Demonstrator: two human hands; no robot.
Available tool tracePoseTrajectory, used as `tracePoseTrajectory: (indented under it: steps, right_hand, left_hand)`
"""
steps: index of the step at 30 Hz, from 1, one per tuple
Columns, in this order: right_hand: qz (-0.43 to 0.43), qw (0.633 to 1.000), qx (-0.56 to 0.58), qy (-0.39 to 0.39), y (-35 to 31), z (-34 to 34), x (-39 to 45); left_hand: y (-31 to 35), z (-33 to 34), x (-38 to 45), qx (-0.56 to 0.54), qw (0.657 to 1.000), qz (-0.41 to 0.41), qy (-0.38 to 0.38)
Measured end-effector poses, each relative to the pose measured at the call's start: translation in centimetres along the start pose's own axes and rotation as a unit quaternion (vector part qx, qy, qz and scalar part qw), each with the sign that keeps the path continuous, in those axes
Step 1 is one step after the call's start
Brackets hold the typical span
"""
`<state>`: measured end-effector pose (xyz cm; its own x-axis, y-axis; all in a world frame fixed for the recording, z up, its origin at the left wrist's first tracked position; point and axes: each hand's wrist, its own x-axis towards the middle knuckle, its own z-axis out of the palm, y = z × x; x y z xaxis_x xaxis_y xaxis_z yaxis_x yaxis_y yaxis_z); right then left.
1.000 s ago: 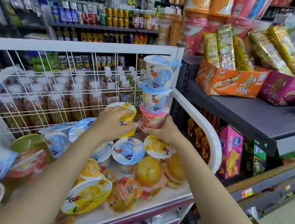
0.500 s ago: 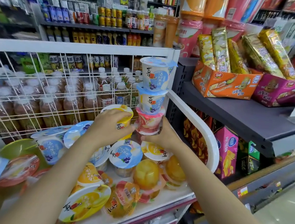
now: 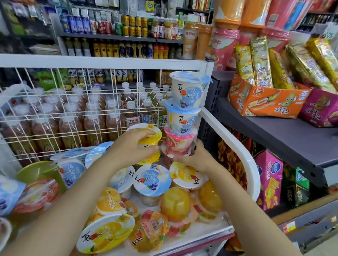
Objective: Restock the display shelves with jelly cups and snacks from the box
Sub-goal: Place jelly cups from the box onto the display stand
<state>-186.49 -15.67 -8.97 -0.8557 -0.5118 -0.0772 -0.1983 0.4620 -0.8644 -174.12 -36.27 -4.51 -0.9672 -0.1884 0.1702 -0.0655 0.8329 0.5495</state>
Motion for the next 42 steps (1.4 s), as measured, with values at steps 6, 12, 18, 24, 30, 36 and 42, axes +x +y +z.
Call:
tracePoseTrajectory:
  steps: [6,12,18,24,30,36,42]
  right_hand:
    - [-0.049,0.991,-0.01,0.125,-2.1,1.2,-4.2]
    - [-0.113,0.985,-0.117,-0.049,-3.7,6.7,-3.8]
    - [-0.077,0.983,-0.14,-0.089,-3.7,9.2,-2.9]
    - [-0.059,0.983,-0.158,-0.078,-3.7,8.9,-2.0]
    - [-0.035,0.988,-0.127,-0.077,-4.4,8.3,-1.3]
    - [-0.051,0.992,-0.095,-0.059,-4.6,7.4,-2.9]
    - [-0.171,0.985,-0.017,-0.031,-6.2,7.4,-5.4]
  left_hand:
    - [-1.6,-1.9,-1.7,0.04,0.998,-0.041,0.038]
    - [-3.9,-2.7,-5.0,0.027,0.997,-0.068,0.024]
    - [-4.7,-2.1,-6.4,0.055,0.995,-0.053,0.071]
    - [-4.6,-2.0,-6.7,0.048,0.995,-0.046,0.074]
    - [-4.7,-2.5,-6.8,0.062,0.996,-0.044,0.037]
    - [-5.4,-3.2,-7.4,0.133,0.99,-0.041,-0.007]
    - [-4.6,-4.0,-6.5,0.014,0.995,0.021,0.096]
